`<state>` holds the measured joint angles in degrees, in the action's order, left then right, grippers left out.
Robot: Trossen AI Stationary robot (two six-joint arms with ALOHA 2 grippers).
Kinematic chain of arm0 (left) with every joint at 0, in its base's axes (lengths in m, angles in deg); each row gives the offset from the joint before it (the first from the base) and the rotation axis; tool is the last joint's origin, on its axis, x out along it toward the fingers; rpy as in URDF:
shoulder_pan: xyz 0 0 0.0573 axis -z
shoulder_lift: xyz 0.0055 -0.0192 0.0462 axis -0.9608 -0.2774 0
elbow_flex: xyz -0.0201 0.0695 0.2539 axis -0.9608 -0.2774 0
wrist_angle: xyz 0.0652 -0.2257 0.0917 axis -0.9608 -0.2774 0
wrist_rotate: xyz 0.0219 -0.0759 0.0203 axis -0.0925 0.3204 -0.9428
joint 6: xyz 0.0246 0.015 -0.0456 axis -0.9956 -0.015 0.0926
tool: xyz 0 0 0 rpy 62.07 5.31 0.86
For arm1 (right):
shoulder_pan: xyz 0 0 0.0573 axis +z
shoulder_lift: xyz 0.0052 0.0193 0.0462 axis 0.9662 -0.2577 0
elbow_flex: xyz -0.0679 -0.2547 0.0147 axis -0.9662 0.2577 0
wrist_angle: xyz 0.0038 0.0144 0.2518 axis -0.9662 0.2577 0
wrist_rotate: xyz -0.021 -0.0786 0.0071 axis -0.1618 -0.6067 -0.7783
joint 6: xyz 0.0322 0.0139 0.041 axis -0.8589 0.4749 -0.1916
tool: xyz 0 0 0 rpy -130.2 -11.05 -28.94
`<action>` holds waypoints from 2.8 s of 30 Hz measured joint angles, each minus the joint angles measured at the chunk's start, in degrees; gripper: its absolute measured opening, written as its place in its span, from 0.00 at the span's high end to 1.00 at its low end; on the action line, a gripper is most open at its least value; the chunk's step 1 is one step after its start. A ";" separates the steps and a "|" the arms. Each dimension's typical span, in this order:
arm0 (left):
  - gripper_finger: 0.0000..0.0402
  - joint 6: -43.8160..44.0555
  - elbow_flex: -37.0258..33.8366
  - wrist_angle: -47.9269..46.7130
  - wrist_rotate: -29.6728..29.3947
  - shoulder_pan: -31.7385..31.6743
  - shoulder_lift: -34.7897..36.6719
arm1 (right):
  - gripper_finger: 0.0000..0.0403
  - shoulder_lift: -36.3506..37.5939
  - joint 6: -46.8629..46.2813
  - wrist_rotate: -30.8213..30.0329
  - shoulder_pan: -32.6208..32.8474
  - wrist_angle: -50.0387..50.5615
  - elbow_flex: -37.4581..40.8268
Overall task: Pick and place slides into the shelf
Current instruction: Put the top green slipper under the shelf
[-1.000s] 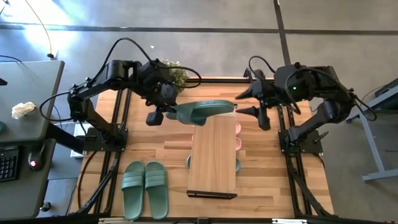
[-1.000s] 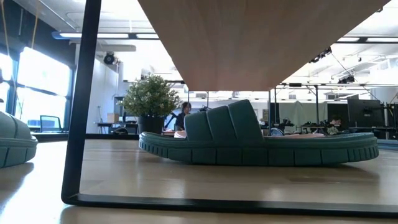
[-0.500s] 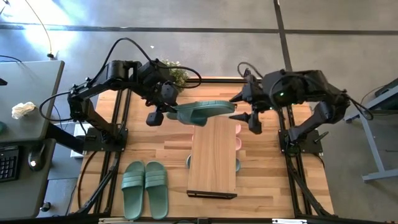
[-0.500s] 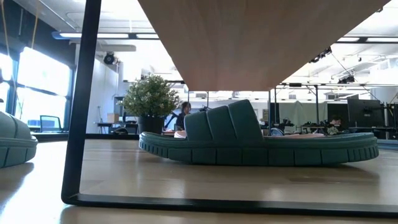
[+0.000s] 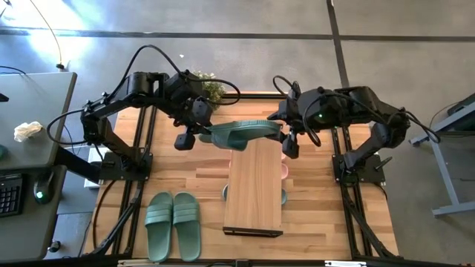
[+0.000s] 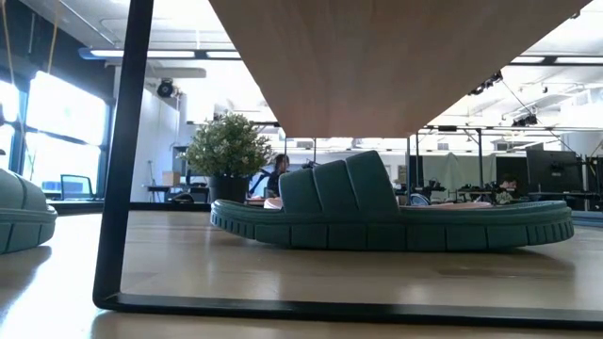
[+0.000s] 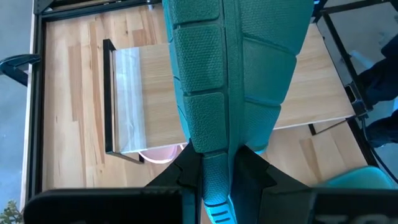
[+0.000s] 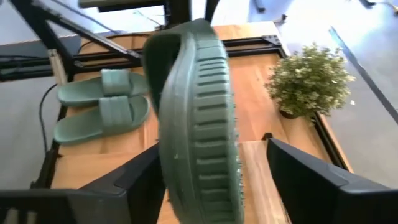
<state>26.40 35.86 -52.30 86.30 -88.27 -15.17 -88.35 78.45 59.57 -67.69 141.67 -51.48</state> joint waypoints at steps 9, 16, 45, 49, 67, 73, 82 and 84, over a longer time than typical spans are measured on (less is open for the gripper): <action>0.83 -2.21 0.00 -0.06 0.00 0.00 0.00 | 0.73 0.00 -1.60 -1.21 -0.26 0.10 0.00; 0.69 -2.90 0.00 0.27 -0.08 0.00 0.00 | 0.91 -0.02 -3.97 -7.36 -0.22 2.71 0.00; 0.63 -9.77 0.02 -0.52 -5.62 0.02 2.97 | 0.91 23.97 -54.33 20.30 1.03 16.67 8.66; 0.63 -10.33 0.02 -0.52 -5.62 0.02 2.95 | 0.91 30.37 -65.31 28.31 4.02 16.58 19.50; 0.63 -11.67 0.00 -0.50 -4.04 0.04 2.91 | 0.91 47.27 -97.79 36.24 22.19 0.99 59.22; 0.63 -12.72 0.00 -0.50 -3.89 0.15 2.91 | 0.91 49.40 -103.25 29.94 28.73 -6.67 70.42; 0.63 -12.91 -0.04 -0.50 -3.89 0.13 2.91 | 0.91 50.30 -113.50 12.36 40.78 -21.69 81.66; 0.63 -13.39 -0.04 -0.50 -3.89 0.13 2.91 | 0.91 49.44 -116.19 10.47 43.53 -22.95 83.30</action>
<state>13.00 35.81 -52.80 82.41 -88.13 -12.26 -38.91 -37.74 70.04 -24.16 118.73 31.82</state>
